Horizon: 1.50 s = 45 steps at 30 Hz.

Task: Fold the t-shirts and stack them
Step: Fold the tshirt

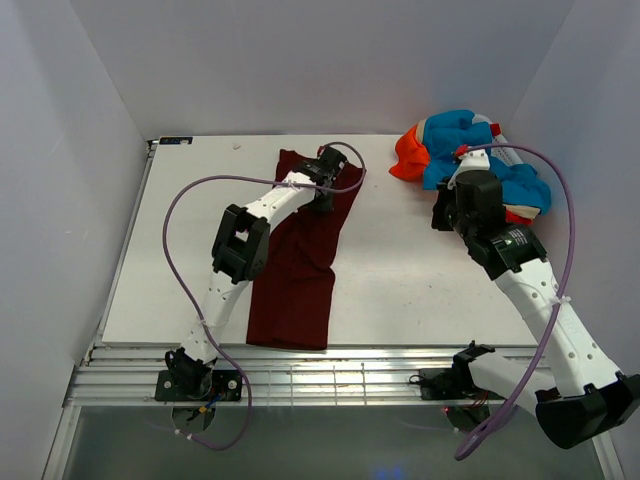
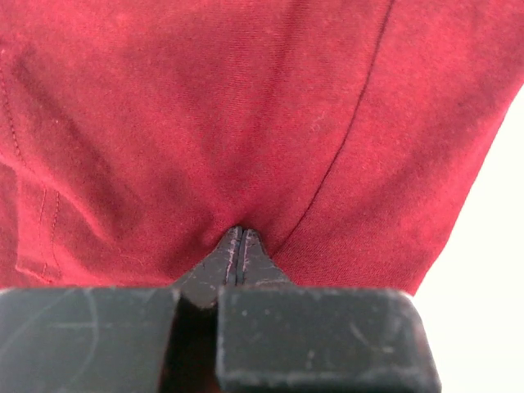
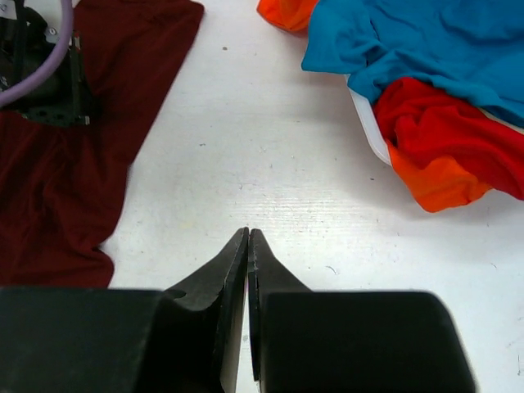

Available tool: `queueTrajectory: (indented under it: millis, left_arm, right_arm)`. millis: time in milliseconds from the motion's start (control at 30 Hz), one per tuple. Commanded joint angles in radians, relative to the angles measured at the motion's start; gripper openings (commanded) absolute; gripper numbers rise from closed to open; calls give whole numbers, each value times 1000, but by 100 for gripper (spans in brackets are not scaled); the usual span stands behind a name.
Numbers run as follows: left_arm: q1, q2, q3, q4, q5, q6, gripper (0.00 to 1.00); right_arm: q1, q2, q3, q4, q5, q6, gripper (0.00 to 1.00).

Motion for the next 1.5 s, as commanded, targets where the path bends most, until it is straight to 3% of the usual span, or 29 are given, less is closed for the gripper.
queueTrajectory:
  millis: [0,433,700,767,833,867,967,1033,1167,1200,1233,1267,1300,1467]
  left_arm:
    - [40,82,1,8,1,-10,0]
    - [146,210,187,38,84,-46,0]
    - [164,190,192,111,145,-60,0]
    - [164,127,184,151,145,-53,0]
    - [164,61,166,189,135,-40,1]
    - [164,-15,161,224,128,-34,6]
    - [164,-138,136,277,105,-4,38]
    - [164,-261,104,277,79,9,47]
    - [160,-511,-217,210,16,-55,48]
    - [157,-561,-420,200,6,-74,48]
    - [155,-650,-521,188,-13,-95,48]
    - [155,-690,-611,158,-37,-143,48]
    - [155,-727,-764,138,-39,-166,48]
    - [138,-966,-1057,36,22,-321,47]
  right_arm:
    - [5,-43,-7,-58,53,25,8]
    - [8,-57,-71,-113,53,71,8]
    - [13,-20,-103,-98,35,69,8]
    - [16,-10,-116,-67,15,66,12]
    - [28,4,-135,-31,-25,65,25]
    - [36,10,-140,-20,-39,68,27]
    - [95,42,-168,11,-59,81,32]
    - [178,75,-188,25,-40,94,33]
    - [322,151,-224,71,-37,164,40]
    - [345,182,-232,97,-59,184,46]
    - [390,199,-238,114,-65,221,47]
    - [416,211,-250,132,-68,236,58]
    - [437,239,-254,159,-71,252,60]
    - [562,350,-232,201,-68,310,60]
